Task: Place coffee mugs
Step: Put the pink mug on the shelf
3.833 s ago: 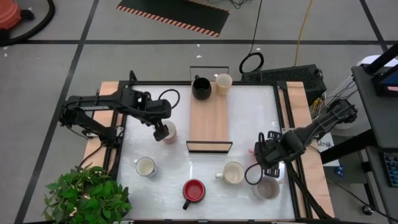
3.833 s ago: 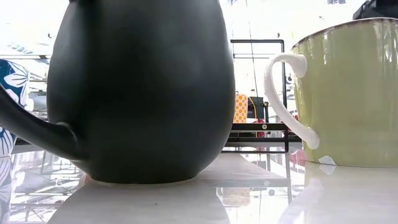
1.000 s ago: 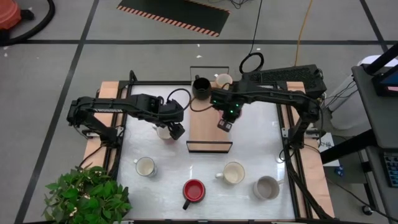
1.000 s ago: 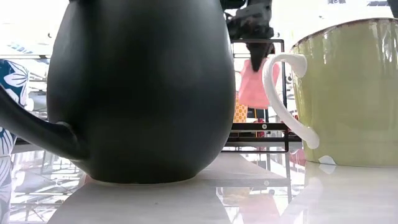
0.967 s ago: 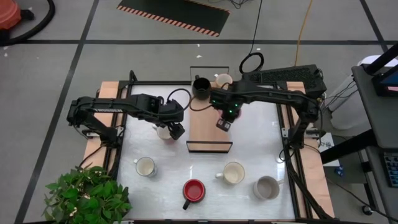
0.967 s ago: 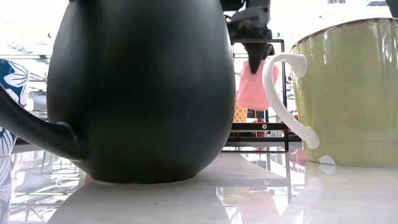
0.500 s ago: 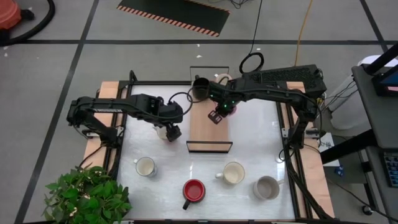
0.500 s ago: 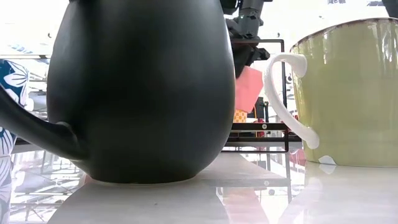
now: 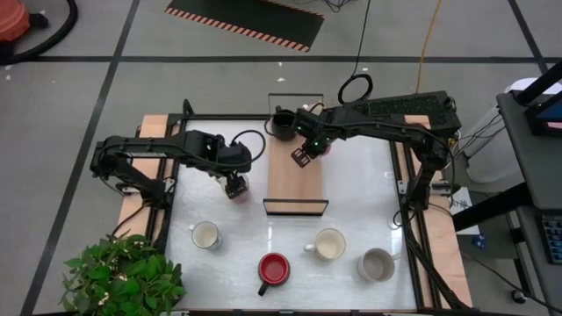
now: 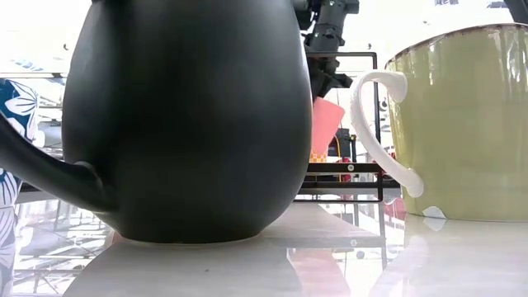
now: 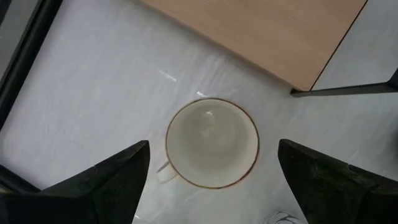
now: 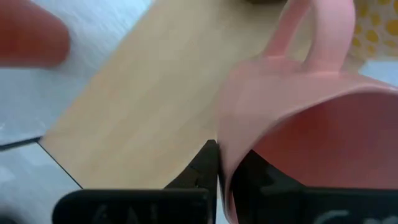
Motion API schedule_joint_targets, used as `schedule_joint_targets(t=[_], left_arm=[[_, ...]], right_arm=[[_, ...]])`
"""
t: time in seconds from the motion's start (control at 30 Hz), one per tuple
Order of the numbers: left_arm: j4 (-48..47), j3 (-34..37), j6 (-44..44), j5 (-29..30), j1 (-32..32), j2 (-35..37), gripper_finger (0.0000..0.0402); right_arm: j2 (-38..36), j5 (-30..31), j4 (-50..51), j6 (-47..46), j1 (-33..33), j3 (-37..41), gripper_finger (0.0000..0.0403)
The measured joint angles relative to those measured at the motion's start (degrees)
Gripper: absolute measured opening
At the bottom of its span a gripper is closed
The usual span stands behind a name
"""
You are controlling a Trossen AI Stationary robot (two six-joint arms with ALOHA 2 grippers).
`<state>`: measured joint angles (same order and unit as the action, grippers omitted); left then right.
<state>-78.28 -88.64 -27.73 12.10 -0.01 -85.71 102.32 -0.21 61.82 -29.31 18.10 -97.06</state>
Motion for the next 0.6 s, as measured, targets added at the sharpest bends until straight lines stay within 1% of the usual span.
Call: schedule_joint_targets(t=[0.23, 0.6], left_arm=[[-0.4, 0.0, 0.2, 0.0, 0.0, 0.0, 0.0358], [0.8, 0.0, 2.1, 1.8, 0.6, 0.0, 0.0358]], right_arm=[[1.1, 1.7, -0.2, 1.6, 0.4, 0.1, 0.0011], [2.7, 1.7, -1.6, 3.8, 1.7, 0.1, 0.0014]])
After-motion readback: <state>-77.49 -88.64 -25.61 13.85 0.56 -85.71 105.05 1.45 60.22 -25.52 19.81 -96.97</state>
